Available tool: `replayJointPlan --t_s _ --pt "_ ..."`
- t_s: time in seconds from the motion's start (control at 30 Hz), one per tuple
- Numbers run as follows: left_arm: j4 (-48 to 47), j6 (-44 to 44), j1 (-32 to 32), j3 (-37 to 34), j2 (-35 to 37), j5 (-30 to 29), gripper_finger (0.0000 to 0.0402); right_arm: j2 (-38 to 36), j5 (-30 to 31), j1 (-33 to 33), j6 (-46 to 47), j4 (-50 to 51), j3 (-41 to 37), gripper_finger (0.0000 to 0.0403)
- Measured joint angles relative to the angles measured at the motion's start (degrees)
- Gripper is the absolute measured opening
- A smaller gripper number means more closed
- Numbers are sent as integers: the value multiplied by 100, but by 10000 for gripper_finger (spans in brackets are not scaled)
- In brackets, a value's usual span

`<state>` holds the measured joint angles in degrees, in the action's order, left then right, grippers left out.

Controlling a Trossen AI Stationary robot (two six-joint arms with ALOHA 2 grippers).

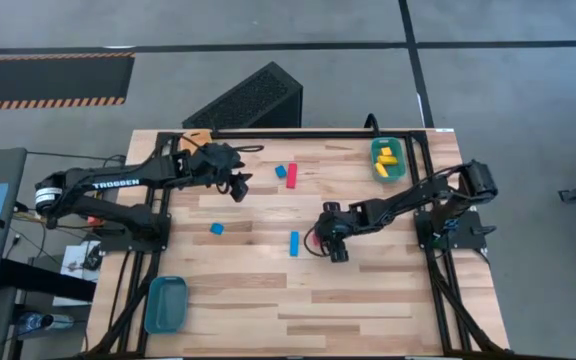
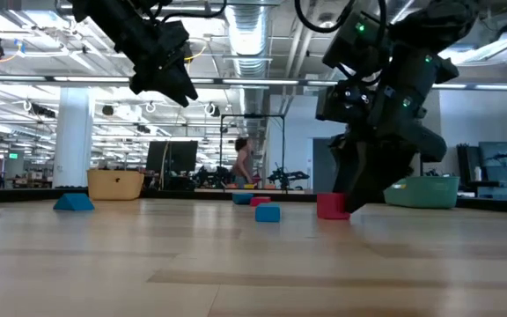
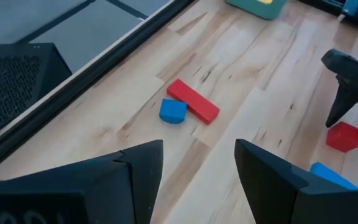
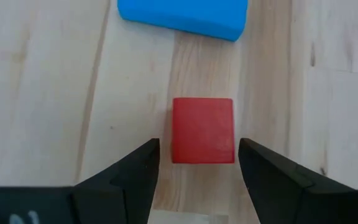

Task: Sort & place blocks by color
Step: Put the bottom red block into the orange bin

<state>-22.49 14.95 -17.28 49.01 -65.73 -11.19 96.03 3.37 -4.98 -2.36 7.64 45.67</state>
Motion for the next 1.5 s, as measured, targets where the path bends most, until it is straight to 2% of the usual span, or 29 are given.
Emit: replayJointPlan --t_s 0.2,0.5,0.8,0.97,1.27,1.33,1.5 --pt "18 -8 -2 0 0 18 185 0 -174 138 17 -52 0 224" --pt "604 -14 2 -4 0 332 185 -31 -194 364 493 -98 2 109" --pt "754 -422 2 -4 0 332 185 -46 -183 595 948 -14 313 119" --pt "750 -753 2 -4 0 499 185 -48 -185 600 943 116 830 126" --pt "715 -731 0 -4 24 333 185 -51 -202 927 1171 281 1766 125" --pt "658 -715 -3 -4 52 335 185 -52 -366 1076 1372 385 1932 125" --pt "365 -865 -46 -4 336 318 185 -52 -1214 1511 1826 308 2089 124"
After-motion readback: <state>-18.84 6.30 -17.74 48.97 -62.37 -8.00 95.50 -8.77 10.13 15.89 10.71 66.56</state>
